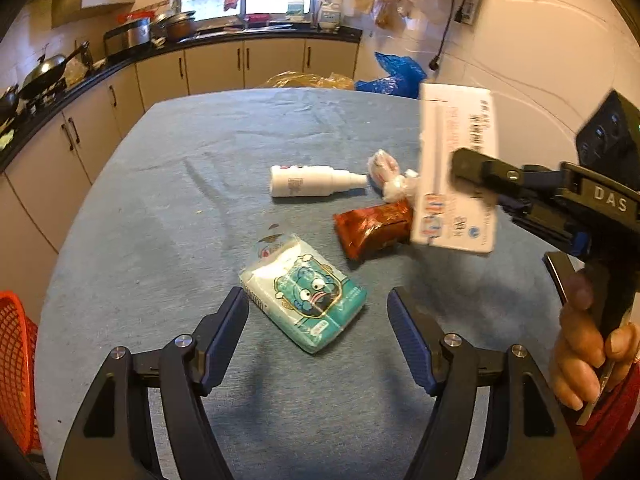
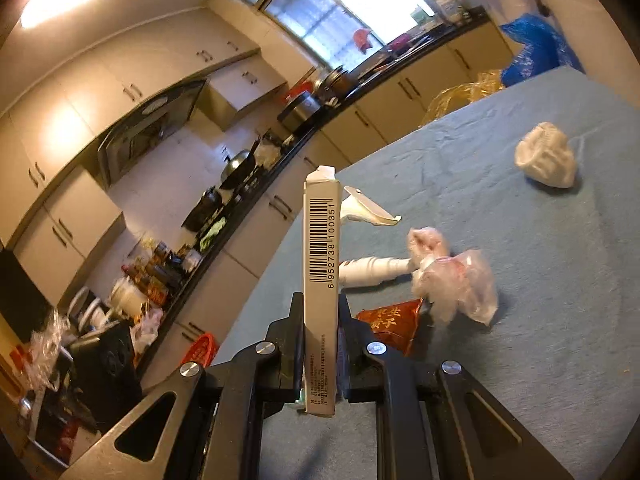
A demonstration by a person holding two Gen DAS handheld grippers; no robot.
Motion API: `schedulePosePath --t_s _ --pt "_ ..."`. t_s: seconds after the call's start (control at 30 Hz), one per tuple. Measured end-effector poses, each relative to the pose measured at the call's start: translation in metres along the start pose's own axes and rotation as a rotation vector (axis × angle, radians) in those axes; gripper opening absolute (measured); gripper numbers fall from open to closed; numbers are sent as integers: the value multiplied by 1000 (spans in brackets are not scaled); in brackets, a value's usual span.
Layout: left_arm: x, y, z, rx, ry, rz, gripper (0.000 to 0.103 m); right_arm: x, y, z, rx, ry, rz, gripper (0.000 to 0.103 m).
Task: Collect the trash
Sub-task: 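Grasp the teal cartoon snack bag with the left tool, then carry the snack bag and medicine box over the orange basket with both tools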
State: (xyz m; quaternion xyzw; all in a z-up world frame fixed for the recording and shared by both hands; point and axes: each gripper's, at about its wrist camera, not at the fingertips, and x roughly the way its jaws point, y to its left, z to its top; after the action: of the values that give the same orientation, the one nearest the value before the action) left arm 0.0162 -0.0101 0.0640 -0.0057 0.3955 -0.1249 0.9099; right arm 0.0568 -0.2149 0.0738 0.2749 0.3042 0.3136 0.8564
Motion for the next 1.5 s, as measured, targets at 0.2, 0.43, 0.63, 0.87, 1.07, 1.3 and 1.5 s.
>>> schedulePosePath --t_s 0.2,0.43,0.63,0.87,1.07,1.3,1.5 --pt "10 17 1 -97 35 2 71 -2 -3 1 19 -13 -7 14" --pt "37 24 8 -233 86 16 71 -8 -5 0 13 -24 2 14" --pt "59 3 16 -202 108 96 71 -14 -9 1 27 -41 3 14" --pt "56 5 9 -91 80 114 42 -14 -4 -1 18 -41 4 14" --pt "39 21 -2 -80 16 71 30 -10 1 -2 -6 -31 -9 14" --pt "19 27 -1 -103 -135 126 30 -2 13 -6 -76 -20 -64 14" --pt "9 30 4 -124 -218 196 30 6 31 -16 -196 -8 -128 14"
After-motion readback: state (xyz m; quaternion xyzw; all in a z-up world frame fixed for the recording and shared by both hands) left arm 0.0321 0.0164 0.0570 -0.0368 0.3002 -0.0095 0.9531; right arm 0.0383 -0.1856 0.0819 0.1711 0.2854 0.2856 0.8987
